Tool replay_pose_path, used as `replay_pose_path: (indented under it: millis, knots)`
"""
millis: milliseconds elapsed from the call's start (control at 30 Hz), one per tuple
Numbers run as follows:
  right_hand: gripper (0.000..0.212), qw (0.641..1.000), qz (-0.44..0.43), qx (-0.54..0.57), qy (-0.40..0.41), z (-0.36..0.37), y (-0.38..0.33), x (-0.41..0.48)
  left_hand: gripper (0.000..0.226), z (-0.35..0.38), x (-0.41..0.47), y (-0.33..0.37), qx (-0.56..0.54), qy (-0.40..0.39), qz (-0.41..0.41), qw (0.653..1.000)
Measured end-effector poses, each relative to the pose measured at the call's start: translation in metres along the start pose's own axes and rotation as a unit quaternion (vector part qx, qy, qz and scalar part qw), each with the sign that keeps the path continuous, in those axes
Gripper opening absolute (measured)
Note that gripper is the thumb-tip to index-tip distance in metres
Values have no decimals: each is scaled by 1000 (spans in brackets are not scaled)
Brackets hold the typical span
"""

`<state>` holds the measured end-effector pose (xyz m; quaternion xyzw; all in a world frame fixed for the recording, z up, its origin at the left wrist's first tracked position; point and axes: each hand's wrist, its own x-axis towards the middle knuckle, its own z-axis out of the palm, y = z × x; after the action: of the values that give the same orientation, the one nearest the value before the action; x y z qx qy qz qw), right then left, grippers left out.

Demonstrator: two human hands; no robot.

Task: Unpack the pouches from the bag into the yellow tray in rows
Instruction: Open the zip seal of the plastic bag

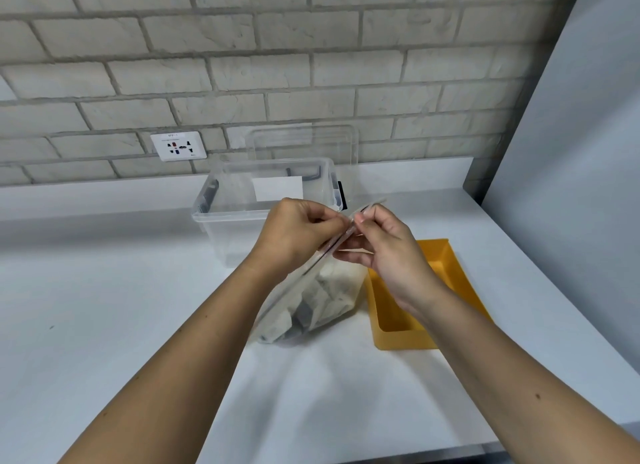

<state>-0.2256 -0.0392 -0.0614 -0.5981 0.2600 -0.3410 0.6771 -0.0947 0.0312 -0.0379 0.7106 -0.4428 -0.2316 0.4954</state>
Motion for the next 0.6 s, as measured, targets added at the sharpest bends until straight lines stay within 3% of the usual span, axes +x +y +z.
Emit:
replay_pose_path:
  millis: [367,467,600]
  knots:
    - [24,999,-37,5,-20,-9,14,-4,11,2,-3,-5,-111,-54,-61,991]
    - [29,1000,0,-20,-8,-7,10,-3,12,3,-3,-5,-66,-47,-31,996]
    - [23,998,9,-52,-18,-2,4,-3,13,3,-1,-5,77,-17,28,997]
